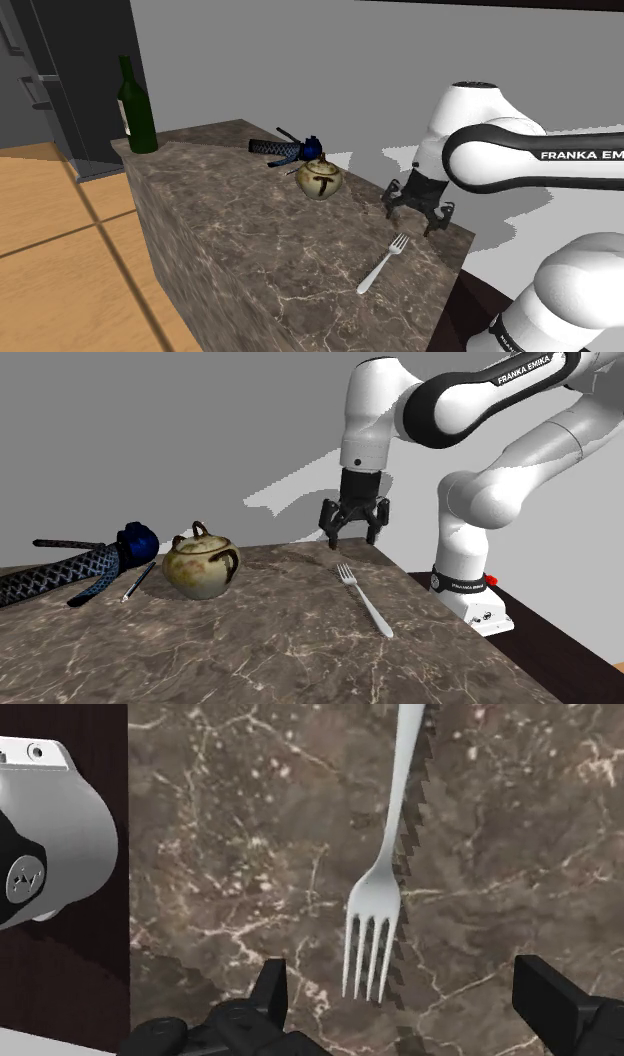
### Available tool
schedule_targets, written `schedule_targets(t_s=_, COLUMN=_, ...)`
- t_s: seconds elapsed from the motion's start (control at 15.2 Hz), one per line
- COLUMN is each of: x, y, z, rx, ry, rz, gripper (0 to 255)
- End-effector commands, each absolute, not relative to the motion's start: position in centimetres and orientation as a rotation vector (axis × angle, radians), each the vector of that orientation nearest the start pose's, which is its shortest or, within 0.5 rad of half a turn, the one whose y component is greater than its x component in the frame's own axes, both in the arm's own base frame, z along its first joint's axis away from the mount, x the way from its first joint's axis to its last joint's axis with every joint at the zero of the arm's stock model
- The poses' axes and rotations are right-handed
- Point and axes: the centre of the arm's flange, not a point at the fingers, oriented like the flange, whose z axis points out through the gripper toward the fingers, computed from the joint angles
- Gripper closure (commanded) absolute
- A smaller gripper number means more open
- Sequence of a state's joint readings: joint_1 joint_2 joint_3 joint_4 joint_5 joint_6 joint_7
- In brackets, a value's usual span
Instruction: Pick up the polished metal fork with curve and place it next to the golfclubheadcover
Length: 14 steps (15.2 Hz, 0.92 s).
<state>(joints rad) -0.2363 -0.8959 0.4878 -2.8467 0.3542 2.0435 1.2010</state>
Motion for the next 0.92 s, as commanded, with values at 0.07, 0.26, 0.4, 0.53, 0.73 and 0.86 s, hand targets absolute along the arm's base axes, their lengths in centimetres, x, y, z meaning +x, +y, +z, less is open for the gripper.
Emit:
schedule_targets(t_s=0.07, x=29.6, y=8.8, z=36.8, rx=-2.374, ry=2.100, rz=-0.098, gripper=0)
schedule_targets(t_s=0.26, x=29.7, y=8.7, z=35.2, rx=-2.374, ry=2.100, rz=-0.098, gripper=0)
schedule_targets(t_s=0.4, x=29.7, y=8.6, z=34.1, rx=-2.374, ry=2.100, rz=-0.098, gripper=0)
schedule_targets(t_s=0.53, x=29.7, y=8.5, z=33.1, rx=-2.374, ry=2.100, rz=-0.098, gripper=0)
schedule_targets(t_s=0.73, x=29.7, y=8.5, z=32.8, rx=-2.374, ry=2.100, rz=-0.098, gripper=0)
schedule_targets(t_s=0.86, x=29.7, y=8.5, z=32.8, rx=-2.374, ry=2.100, rz=-0.098, gripper=0)
